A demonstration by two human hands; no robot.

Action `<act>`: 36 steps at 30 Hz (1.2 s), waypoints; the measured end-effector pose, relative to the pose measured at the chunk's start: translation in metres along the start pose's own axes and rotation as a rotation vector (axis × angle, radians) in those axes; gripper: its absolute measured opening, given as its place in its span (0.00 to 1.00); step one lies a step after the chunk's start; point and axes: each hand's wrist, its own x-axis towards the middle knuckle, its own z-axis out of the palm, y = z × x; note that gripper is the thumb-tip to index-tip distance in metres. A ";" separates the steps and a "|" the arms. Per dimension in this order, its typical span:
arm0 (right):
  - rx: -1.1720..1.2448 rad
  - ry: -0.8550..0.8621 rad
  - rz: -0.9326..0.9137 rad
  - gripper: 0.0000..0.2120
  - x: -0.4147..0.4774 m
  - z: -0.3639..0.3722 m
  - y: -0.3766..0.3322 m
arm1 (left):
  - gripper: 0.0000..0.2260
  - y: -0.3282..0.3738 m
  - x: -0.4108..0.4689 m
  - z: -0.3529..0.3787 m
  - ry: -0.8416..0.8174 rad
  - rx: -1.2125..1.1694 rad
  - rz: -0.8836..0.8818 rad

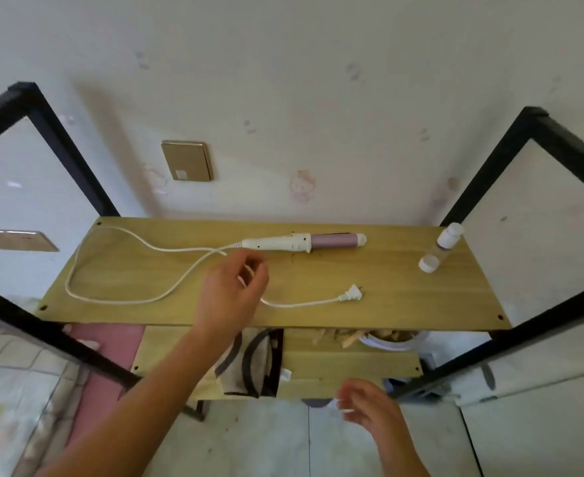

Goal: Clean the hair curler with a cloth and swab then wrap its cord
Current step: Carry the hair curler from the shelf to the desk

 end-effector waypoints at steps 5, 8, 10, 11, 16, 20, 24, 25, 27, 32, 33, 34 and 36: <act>-0.061 -0.024 -0.162 0.08 -0.024 -0.003 0.033 | 0.29 -0.024 0.043 0.039 -0.310 0.467 0.063; -0.105 -0.040 -0.134 0.09 -0.025 -0.005 0.052 | 0.24 -0.046 0.051 0.058 -0.436 0.612 -0.001; -0.116 -0.050 -0.127 0.09 -0.026 -0.003 0.058 | 0.18 -0.054 0.051 0.064 -0.442 0.632 -0.009; -0.126 -0.049 -0.124 0.09 -0.026 -0.003 0.060 | 0.16 -0.056 0.052 0.064 -0.441 0.626 -0.008; -0.230 -0.026 -0.139 0.10 -0.033 -0.014 0.074 | 0.14 -0.055 0.018 0.041 -0.497 0.466 -0.101; -0.341 -0.089 -0.151 0.08 -0.050 -0.023 0.074 | 0.09 -0.049 -0.038 -0.009 -0.456 0.375 -0.214; -0.500 -0.199 -0.083 0.20 -0.062 -0.026 0.077 | 0.06 -0.040 -0.117 -0.071 -0.374 0.292 -0.328; -0.533 -0.218 -0.071 0.21 -0.065 -0.025 0.079 | 0.07 -0.039 -0.137 -0.083 -0.356 0.275 -0.359; -0.576 -0.234 -0.054 0.21 -0.071 -0.022 0.084 | 0.08 -0.041 -0.175 -0.101 -0.330 0.234 -0.419; -0.628 -0.276 -0.049 0.22 -0.082 -0.001 0.096 | 0.14 -0.064 -0.251 -0.126 -0.181 0.173 -0.589; -0.628 -0.285 -0.054 0.21 -0.083 0.007 0.097 | 0.12 -0.068 -0.259 -0.130 -0.151 0.158 -0.604; -0.631 -0.293 -0.062 0.21 -0.082 0.015 0.097 | 0.11 -0.072 -0.265 -0.133 -0.126 0.147 -0.619; -0.650 -0.316 -0.083 0.20 -0.082 0.029 0.100 | 0.12 -0.078 -0.278 -0.139 -0.083 0.147 -0.643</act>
